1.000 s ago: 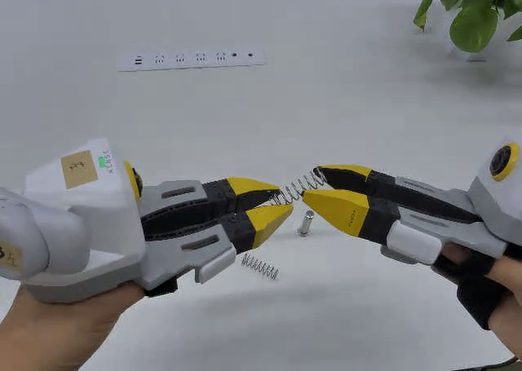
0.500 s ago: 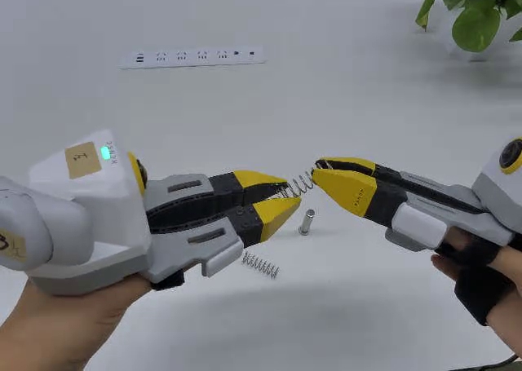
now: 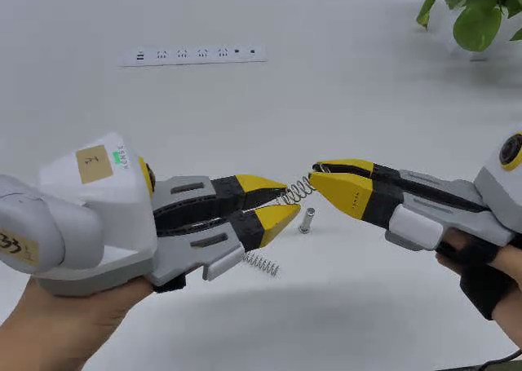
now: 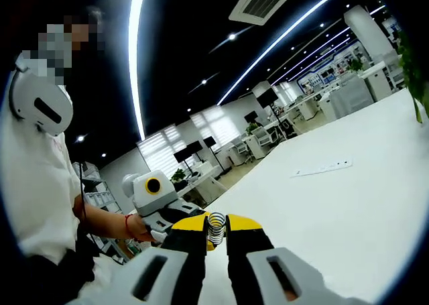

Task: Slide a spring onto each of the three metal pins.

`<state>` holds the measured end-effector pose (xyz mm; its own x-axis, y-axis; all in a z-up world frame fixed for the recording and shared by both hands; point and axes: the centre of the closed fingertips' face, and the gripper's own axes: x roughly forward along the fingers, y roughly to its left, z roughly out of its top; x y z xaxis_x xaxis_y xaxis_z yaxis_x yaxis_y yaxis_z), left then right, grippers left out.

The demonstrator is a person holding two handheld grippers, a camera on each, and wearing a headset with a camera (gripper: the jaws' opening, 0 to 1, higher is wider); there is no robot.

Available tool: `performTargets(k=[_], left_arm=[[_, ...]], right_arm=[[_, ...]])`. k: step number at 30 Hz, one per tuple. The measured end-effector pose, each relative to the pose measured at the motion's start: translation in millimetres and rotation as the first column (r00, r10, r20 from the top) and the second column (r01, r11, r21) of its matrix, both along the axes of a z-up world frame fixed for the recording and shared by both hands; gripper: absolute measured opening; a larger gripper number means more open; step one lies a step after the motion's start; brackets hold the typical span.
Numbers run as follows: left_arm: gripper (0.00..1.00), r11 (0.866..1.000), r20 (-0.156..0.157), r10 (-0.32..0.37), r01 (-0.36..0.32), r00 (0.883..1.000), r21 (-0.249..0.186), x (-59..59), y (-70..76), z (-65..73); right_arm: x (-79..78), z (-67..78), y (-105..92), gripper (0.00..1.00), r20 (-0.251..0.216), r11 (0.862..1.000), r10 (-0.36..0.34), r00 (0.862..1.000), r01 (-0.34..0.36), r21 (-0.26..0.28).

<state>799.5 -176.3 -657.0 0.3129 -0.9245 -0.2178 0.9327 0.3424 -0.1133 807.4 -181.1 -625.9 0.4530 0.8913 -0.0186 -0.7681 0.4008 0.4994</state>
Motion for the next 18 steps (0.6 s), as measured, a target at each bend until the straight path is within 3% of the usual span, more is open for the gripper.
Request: performTargets(k=[10,18], left_arm=[[0.11,0.996,0.040,-0.037,0.033,0.999,0.087,-5.4,-1.0,-12.8],[0.11,0.992,0.053,-0.057,0.051,0.997,0.115,-8.4,-1.7,-16.5]], right_arm=[[-5.3,-7.3,5.8,0.11,0.050,0.990,0.049,0.998,-0.042,-0.132],[-9.3,-8.4,10.1,0.11,0.095,0.973,0.090,0.991,-0.067,-0.222]])
